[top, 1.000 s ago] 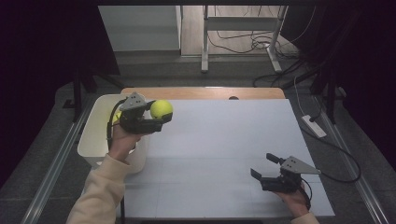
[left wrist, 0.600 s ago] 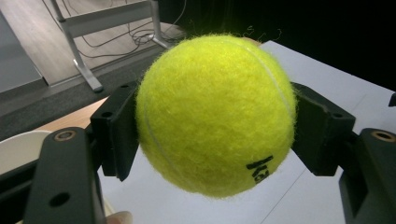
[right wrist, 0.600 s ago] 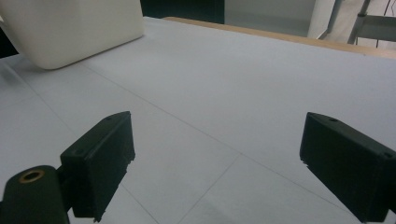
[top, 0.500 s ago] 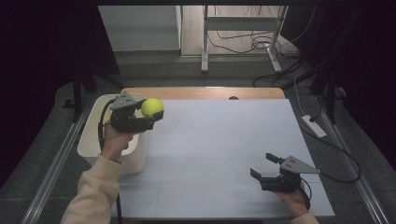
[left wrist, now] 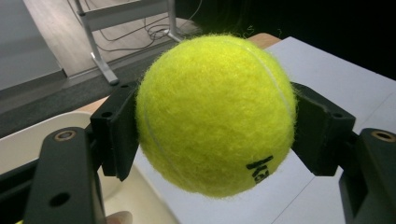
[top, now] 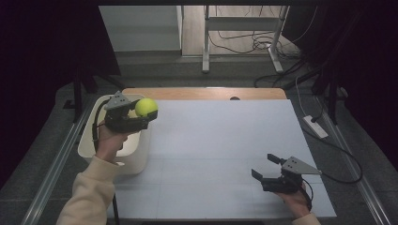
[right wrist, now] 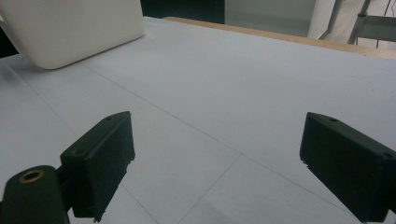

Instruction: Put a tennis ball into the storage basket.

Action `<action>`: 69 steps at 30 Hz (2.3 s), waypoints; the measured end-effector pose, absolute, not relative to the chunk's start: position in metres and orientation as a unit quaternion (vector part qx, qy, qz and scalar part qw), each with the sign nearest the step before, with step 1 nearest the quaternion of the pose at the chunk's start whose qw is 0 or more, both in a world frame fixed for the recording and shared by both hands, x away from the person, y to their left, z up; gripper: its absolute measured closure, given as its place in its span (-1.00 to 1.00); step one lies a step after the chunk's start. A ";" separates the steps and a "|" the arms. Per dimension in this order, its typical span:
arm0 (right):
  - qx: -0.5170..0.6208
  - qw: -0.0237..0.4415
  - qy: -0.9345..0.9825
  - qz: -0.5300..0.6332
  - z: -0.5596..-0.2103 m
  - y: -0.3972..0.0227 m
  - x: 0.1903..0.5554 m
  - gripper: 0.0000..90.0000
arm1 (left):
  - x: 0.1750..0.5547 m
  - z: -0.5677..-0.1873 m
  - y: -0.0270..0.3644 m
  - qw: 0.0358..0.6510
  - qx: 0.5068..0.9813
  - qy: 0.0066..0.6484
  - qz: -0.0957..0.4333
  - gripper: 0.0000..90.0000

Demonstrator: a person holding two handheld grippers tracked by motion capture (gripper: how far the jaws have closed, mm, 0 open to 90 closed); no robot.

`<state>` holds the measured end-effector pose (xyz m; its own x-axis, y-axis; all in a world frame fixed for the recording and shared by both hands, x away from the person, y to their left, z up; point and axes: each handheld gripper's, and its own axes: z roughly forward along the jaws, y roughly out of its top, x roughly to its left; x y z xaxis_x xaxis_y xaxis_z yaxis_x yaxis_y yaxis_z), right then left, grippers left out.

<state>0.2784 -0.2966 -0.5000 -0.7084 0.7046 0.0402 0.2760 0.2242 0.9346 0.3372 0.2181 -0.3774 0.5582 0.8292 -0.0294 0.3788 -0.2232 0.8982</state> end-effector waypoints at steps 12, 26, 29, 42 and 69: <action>0.323 0.202 0.757 0.531 -0.500 -0.296 0.279 -0.78 | 0.338 -0.378 0.237 0.456 0.739 0.426 0.252 -0.41; 0.323 0.203 0.757 0.530 -0.500 -0.296 0.279 -0.78 | 0.337 -0.379 0.250 0.445 0.733 0.444 0.261 -0.41; 0.324 0.203 0.757 0.530 -0.500 -0.296 0.279 -0.78 | 0.337 -0.380 0.254 0.442 0.731 0.448 0.264 -0.41; 0.323 0.203 0.757 0.530 -0.501 -0.296 0.279 -0.78 | 0.338 -0.381 0.269 0.431 0.724 0.467 0.269 -0.41; 0.323 0.203 0.757 0.530 -0.501 -0.294 0.280 -0.78 | 0.347 -0.393 0.306 0.379 0.713 0.526 0.268 -0.41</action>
